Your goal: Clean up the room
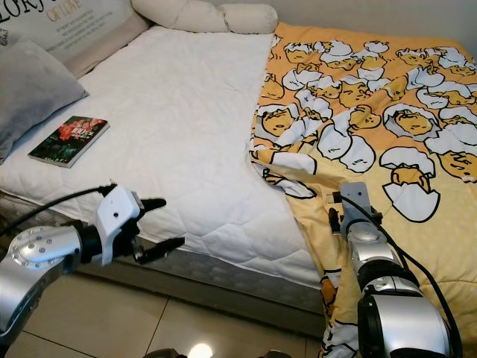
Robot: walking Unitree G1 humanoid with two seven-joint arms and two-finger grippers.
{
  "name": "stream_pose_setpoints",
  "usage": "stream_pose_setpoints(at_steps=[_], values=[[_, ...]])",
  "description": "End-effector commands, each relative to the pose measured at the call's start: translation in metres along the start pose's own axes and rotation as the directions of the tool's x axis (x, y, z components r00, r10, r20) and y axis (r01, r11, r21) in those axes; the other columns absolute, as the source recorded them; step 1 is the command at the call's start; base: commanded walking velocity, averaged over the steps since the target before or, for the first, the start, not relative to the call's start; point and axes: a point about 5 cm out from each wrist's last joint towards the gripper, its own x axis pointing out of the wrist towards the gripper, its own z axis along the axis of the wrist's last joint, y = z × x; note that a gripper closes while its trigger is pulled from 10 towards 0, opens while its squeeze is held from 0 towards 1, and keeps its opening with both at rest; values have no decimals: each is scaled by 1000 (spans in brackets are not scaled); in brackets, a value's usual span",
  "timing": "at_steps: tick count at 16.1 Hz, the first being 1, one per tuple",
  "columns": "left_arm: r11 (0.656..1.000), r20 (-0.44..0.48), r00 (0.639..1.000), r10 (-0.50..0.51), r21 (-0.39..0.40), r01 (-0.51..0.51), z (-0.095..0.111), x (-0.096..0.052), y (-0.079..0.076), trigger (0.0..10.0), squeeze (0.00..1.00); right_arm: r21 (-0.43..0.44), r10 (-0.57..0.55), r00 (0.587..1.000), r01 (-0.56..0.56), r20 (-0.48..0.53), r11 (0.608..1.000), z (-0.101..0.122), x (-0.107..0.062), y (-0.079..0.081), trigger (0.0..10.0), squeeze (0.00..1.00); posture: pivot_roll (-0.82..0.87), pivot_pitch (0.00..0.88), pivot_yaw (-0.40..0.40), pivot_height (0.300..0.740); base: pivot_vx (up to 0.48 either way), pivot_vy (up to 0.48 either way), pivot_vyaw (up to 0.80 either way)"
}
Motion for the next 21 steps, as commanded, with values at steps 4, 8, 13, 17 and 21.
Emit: stream_pose_setpoints(at_steps=[4,8,13,17,21], values=[[999,-2,999,-32,9,32,3,0,-4,10000,0,5,-2,1000,2,21,1000,6,1,-4,0,0,53,0,41,740,0,0,0],[999,-2,999,-32,9,32,3,0,-4,10000,0,5,-2,1000,2,21,1000,6,1,-4,0,0,53,0,41,740,0,0,0],[999,-2,999,-32,9,32,3,0,-4,10000,0,5,-2,1000,2,21,1000,6,1,-4,0,0,53,0,41,740,0,0,0],[999,-2,999,-32,9,32,3,0,-4,10000,0,5,-2,1000,2,21,1000,6,1,-4,0,0,53,0,41,740,0,0,0],[1000,19,999,-25,7,25,5,10,-4,10000,0,-17,148,985,-147,90,989,7,-1,-1,0,0,16,0,21,740,0,0,0]])
